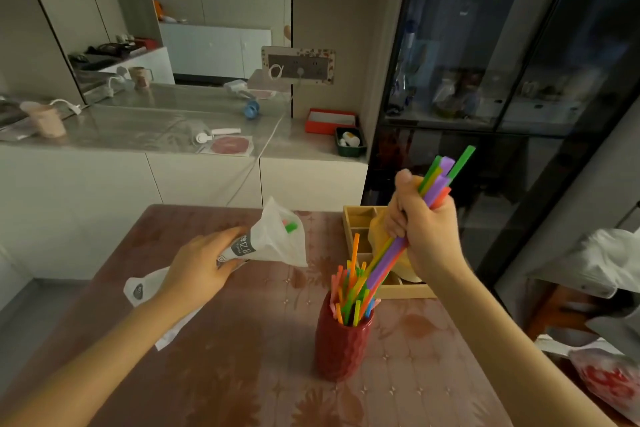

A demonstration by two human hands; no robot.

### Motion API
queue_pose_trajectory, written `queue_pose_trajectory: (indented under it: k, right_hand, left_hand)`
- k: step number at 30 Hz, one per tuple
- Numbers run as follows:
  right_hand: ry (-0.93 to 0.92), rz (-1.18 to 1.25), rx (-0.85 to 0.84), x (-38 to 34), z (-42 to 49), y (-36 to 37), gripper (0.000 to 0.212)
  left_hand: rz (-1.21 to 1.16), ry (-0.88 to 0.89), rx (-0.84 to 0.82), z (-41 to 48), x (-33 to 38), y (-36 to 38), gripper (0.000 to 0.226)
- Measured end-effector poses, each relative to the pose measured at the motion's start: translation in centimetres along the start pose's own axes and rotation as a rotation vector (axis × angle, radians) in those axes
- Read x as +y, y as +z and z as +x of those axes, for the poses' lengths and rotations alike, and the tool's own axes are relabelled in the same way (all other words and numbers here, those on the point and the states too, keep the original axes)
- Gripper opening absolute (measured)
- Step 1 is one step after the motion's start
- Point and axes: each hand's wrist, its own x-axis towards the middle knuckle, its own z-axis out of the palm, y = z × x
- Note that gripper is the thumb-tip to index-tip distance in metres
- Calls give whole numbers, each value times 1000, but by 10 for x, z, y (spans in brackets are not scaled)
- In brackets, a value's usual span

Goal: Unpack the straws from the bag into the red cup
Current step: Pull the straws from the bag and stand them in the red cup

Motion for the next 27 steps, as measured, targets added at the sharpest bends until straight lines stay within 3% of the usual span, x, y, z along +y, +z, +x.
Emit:
queue_pose_trajectory:
  k: [7, 15, 27]
  right_hand:
    - [50, -139, 14, 10, -6, 8, 41]
    - [-29, -2, -57, -30, 5, 9, 42]
    - [125, -172, -254, 21, 27, 45, 46]
  left_hand:
    - [-49, 18, -18, 1, 6, 11, 42]
    - [-67, -24, -43, 7, 5, 19, 39]
    - [-84, 19, -20, 13, 11, 18, 41]
